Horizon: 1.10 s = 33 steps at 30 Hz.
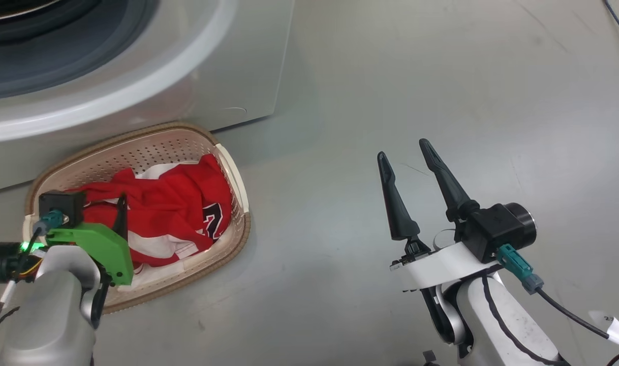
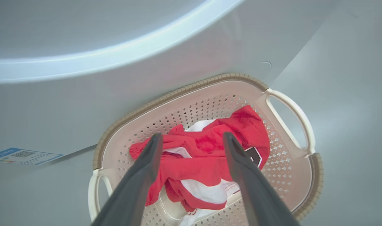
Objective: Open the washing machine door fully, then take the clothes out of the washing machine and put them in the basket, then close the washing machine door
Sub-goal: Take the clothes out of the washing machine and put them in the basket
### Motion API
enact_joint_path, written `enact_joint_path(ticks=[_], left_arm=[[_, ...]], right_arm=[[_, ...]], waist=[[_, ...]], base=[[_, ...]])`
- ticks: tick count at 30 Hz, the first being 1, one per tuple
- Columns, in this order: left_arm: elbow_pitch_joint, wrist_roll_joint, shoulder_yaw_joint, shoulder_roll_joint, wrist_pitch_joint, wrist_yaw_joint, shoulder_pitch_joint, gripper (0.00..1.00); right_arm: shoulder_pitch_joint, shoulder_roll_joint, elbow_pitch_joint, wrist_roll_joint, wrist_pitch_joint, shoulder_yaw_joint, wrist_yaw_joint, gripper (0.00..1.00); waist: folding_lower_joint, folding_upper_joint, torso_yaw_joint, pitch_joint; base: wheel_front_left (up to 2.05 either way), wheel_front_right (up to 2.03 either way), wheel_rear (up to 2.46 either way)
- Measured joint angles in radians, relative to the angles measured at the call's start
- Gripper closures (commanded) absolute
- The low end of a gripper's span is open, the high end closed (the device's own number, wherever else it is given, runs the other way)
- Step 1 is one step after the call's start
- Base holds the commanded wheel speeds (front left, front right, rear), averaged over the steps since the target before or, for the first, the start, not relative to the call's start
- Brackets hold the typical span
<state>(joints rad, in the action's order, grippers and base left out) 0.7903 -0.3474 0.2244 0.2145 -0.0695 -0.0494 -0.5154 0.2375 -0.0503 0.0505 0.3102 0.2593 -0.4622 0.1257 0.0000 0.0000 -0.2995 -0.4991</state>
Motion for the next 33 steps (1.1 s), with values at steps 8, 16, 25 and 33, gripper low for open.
enact_joint_path(ticks=[8,16,25,33], left_arm=[[-0.049,-0.005,-0.007,-0.057,-0.140,0.000,-0.001,0.00],[-0.138,-0.013,-0.020,-0.081,-0.179,0.000,0.031,0.00],[-0.269,-0.012,-0.045,-0.084,-0.183,0.028,0.111,0.00],[-0.377,-0.012,-0.084,-0.080,-0.183,0.071,0.217,0.00]], right_arm=[[-0.007,-0.001,0.033,-0.022,0.000,0.040,0.000,0.00],[-0.043,-0.021,0.055,-0.033,0.000,0.077,0.000,0.00],[-0.088,-0.043,0.076,-0.040,0.000,0.106,0.000,0.00],[-0.127,-0.042,0.082,-0.040,0.000,0.118,0.000,0.00]], waist=[[0.0000,0.0000,0.060,0.070],[0.0000,0.0000,0.122,0.155],[0.0000,0.0000,0.187,0.249],[0.0000,0.0000,0.221,0.321]], base=[[0.00,0.00,0.00],[0.00,0.00,0.00],[0.00,0.00,0.00],[0.00,0.00,0.00]])
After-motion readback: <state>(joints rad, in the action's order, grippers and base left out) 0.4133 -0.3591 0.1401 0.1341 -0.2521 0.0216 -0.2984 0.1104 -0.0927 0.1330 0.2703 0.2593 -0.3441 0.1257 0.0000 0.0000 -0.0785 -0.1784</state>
